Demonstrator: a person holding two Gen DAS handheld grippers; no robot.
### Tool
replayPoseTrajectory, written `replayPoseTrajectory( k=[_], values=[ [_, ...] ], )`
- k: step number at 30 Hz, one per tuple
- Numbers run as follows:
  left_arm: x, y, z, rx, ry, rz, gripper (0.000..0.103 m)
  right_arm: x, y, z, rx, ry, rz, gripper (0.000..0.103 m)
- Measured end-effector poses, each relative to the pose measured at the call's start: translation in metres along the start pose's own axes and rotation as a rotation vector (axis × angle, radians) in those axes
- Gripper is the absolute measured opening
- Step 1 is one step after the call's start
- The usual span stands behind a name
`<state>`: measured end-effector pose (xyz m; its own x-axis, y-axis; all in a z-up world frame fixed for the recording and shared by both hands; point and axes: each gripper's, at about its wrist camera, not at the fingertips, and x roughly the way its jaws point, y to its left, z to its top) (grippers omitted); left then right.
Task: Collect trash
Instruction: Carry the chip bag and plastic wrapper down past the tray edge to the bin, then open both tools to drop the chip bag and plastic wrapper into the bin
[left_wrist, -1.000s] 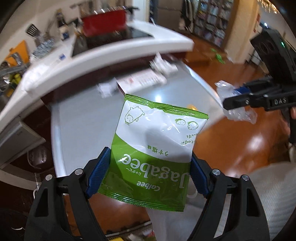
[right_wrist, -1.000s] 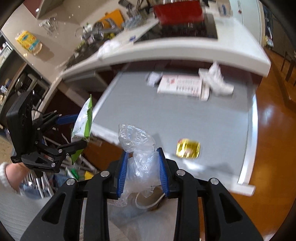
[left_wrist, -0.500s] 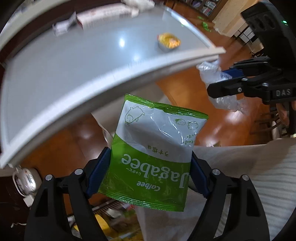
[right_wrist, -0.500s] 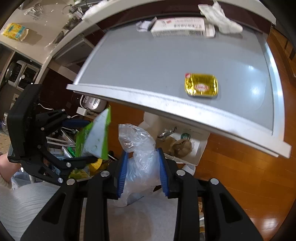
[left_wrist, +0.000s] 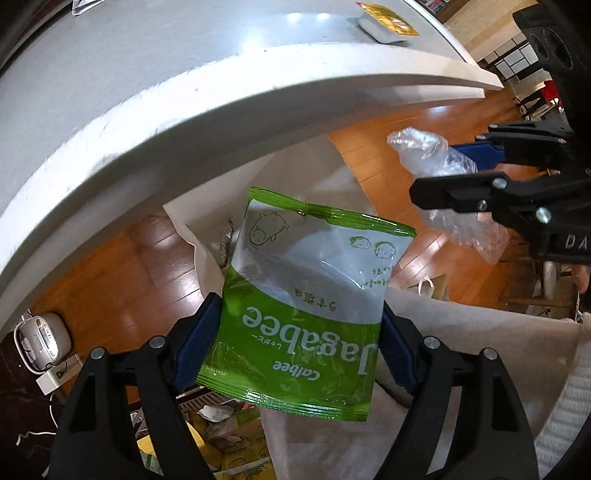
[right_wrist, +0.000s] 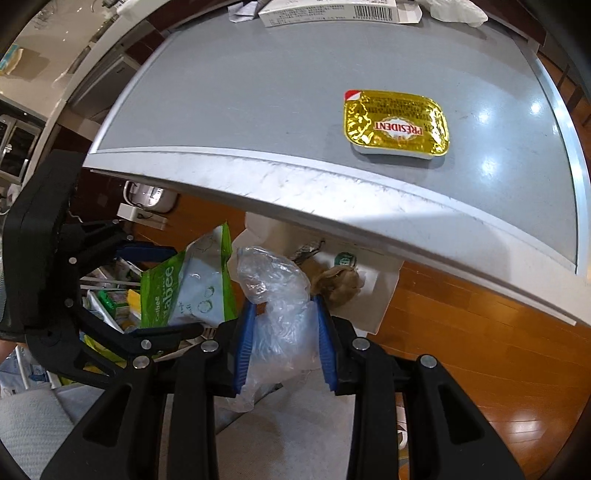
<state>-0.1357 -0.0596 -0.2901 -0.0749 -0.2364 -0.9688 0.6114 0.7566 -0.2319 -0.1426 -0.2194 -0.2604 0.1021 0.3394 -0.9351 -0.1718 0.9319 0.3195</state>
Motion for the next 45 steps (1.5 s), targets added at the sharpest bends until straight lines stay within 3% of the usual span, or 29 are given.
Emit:
replayPoseTrajectory(
  k=[10,14,15,30,34,38,40,45],
  values=[
    [-0.008,0.003,0.002,-0.036,-0.032,0.02,0.081,0.001,-0.001,0.001,0.016,-0.003,-0.023,0.032],
    [-0.011,0.005,0.001,-0.057,-0.036,0.018,0.083,-0.001,-0.003,-0.001,0.028,-0.006,-0.034,0.058],
    [-0.011,0.007,-0.001,-0.065,-0.035,0.015,0.083,0.0,-0.002,0.0,0.03,-0.004,-0.029,0.059],
    [-0.011,0.023,0.002,-0.161,0.008,-0.045,0.084,-0.026,0.001,-0.008,0.004,-0.004,-0.017,0.059],
    [-0.015,0.02,0.002,-0.144,-0.011,-0.015,0.087,-0.037,0.006,-0.007,-0.012,-0.022,-0.014,0.059],
    [-0.021,0.019,0.005,-0.183,-0.035,-0.056,0.095,-0.04,0.006,-0.004,-0.018,-0.03,-0.009,0.059],
    [-0.025,0.022,0.006,-0.217,-0.039,-0.084,0.095,-0.039,0.008,-0.003,-0.023,-0.028,-0.005,0.059],
    [-0.036,0.022,0.007,-0.21,-0.049,-0.061,0.095,-0.045,0.006,-0.004,-0.038,-0.027,-0.001,0.059]
  ],
)
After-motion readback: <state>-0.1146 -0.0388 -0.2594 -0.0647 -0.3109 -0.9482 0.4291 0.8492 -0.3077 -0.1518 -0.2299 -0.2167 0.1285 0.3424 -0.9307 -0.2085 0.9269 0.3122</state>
